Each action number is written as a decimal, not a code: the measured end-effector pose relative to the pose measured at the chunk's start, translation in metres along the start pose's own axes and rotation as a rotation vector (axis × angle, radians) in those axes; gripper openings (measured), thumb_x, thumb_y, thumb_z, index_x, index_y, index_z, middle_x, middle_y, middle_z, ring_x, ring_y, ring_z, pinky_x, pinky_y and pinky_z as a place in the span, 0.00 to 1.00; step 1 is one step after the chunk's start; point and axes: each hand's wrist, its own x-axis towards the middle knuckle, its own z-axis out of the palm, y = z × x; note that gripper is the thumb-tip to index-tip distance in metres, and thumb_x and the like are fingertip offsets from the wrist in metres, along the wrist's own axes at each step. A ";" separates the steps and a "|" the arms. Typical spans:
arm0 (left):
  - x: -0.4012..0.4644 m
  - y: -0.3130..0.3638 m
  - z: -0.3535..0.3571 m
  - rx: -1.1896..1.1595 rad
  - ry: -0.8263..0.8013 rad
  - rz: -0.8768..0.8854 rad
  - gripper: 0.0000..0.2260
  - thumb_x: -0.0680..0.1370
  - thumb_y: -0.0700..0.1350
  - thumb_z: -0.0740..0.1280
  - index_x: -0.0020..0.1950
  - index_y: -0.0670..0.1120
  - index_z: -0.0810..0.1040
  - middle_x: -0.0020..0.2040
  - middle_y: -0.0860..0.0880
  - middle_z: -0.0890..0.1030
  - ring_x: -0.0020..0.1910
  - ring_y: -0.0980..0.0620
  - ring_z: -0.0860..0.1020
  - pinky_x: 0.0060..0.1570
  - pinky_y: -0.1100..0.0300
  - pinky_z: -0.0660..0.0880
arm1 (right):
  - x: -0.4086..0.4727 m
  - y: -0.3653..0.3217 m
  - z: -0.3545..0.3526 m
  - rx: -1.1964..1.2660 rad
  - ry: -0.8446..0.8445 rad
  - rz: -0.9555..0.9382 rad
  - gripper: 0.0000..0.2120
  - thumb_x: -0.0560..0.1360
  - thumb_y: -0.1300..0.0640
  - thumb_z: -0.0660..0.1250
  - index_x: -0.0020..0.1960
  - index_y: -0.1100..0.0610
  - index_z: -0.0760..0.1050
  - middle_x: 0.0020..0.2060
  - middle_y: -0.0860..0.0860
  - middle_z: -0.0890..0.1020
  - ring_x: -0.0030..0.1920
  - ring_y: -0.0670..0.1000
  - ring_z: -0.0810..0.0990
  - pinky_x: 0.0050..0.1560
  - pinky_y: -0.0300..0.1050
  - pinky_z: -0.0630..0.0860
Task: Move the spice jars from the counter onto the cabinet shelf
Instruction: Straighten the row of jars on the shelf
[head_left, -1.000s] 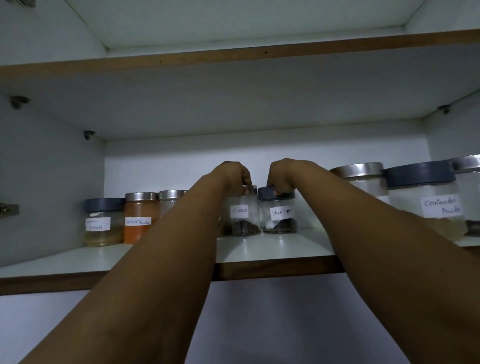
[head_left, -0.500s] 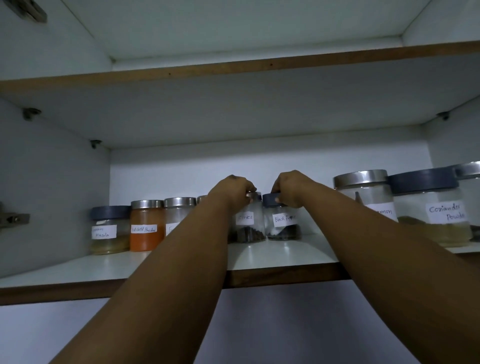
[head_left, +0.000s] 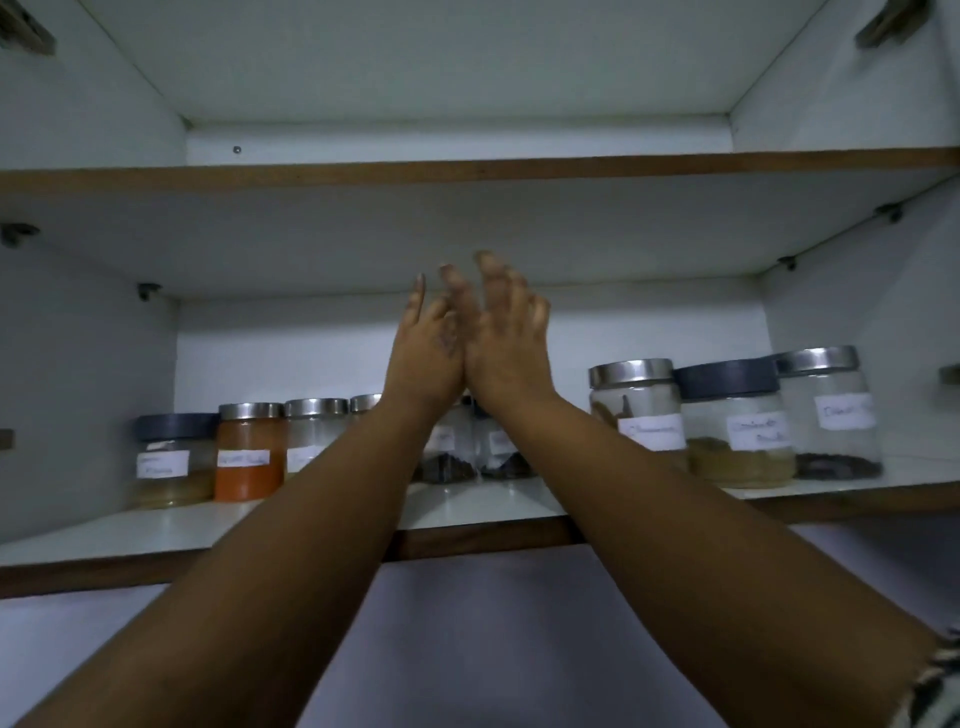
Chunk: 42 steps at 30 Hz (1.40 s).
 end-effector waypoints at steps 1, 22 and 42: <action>0.001 0.006 -0.004 -0.061 0.024 -0.007 0.22 0.80 0.46 0.65 0.73 0.41 0.68 0.69 0.41 0.74 0.73 0.38 0.66 0.76 0.43 0.52 | -0.004 0.002 -0.008 -0.119 -0.037 -0.094 0.36 0.74 0.55 0.66 0.78 0.48 0.54 0.75 0.58 0.59 0.70 0.61 0.63 0.64 0.60 0.65; 0.086 0.169 -0.098 -0.182 -0.729 0.083 0.15 0.79 0.51 0.66 0.54 0.41 0.82 0.48 0.44 0.82 0.49 0.46 0.78 0.48 0.54 0.74 | -0.010 0.184 -0.181 -0.167 -0.897 0.033 0.17 0.80 0.53 0.62 0.67 0.54 0.74 0.66 0.52 0.75 0.65 0.53 0.73 0.63 0.46 0.69; 0.090 0.133 -0.044 -0.210 -0.894 -0.020 0.16 0.77 0.41 0.66 0.65 0.48 0.79 0.63 0.50 0.80 0.59 0.49 0.77 0.54 0.61 0.71 | -0.009 0.170 -0.076 -0.325 -0.961 0.019 0.13 0.80 0.59 0.61 0.61 0.60 0.76 0.58 0.56 0.79 0.57 0.56 0.78 0.57 0.46 0.76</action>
